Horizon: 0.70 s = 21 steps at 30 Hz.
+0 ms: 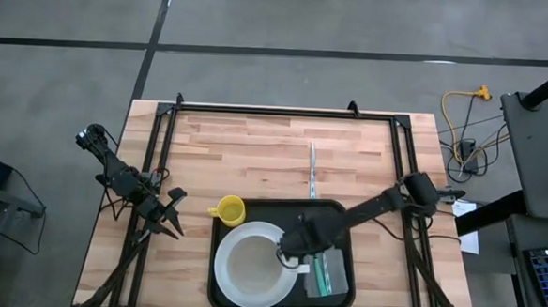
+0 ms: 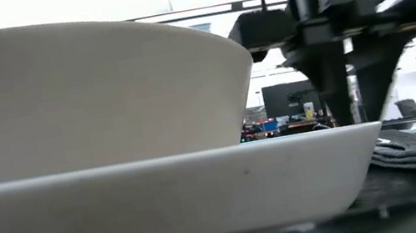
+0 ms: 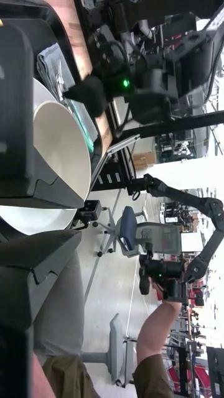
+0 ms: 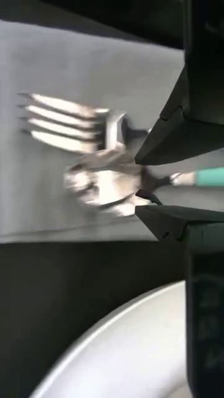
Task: Set up tray
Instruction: Put the blue knife on the gray napkin to the right of the blue fork
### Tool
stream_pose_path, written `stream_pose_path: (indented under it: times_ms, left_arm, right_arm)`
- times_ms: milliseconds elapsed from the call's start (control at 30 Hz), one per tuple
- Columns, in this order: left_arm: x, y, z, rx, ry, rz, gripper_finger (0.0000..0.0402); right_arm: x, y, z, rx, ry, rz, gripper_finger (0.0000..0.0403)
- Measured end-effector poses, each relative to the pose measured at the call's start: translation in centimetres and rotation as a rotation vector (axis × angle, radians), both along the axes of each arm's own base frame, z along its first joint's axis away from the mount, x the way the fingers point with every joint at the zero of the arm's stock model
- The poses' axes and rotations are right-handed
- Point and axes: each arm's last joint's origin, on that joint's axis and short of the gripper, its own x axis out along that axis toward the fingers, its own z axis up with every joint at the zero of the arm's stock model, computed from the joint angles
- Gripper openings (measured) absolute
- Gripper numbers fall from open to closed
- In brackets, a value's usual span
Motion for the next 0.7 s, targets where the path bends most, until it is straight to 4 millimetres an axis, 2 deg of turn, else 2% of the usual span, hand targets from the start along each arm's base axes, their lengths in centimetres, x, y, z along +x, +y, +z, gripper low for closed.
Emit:
stream_pose_path:
  times_ms: [100, 233, 300, 700]
  left_arm:
    - [0.0, 0.0, 0.0, 0.000, 0.000, 0.000, 0.0048]
    - [0.0, 0.0, 0.0, 0.000, 0.000, 0.000, 0.0048]
    - [0.0, 0.0, 0.0, 0.000, 0.000, 0.000, 0.0048]
    - [0.0, 0.0, 0.0, 0.000, 0.000, 0.000, 0.0048]
  right_arm:
    - [0.7, -1.3, 0.0, 0.007, -0.016, -0.031, 0.0096]
    - [1.2, -2.4, 0.0, 0.013, -0.023, 0.080, 0.0091]
    - [1.5, -3.3, 0.0, 0.020, -0.021, 0.067, 0.0088]
    - [3.1, -10.6, 0.5, 0.015, -0.032, -0.014, 0.0081]
